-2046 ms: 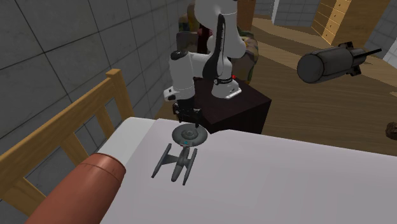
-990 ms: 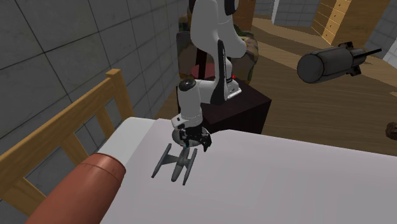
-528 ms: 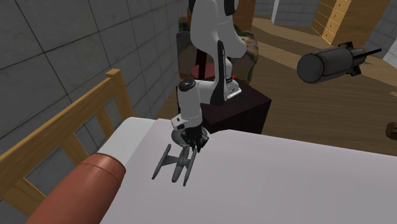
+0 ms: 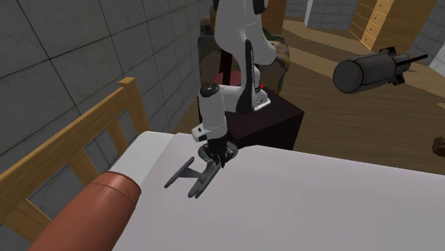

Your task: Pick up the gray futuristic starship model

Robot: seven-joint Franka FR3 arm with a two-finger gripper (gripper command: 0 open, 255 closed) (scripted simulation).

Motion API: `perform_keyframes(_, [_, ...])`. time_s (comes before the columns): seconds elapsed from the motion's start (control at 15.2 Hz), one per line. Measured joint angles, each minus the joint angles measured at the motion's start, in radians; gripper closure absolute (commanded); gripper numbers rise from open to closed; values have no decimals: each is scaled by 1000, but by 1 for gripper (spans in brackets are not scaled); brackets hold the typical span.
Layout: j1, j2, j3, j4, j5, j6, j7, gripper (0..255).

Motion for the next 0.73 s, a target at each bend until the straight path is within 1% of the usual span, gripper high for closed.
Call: perform_keyframes(0.73, [-18,-122,21,-1,31,-119,-9,255])
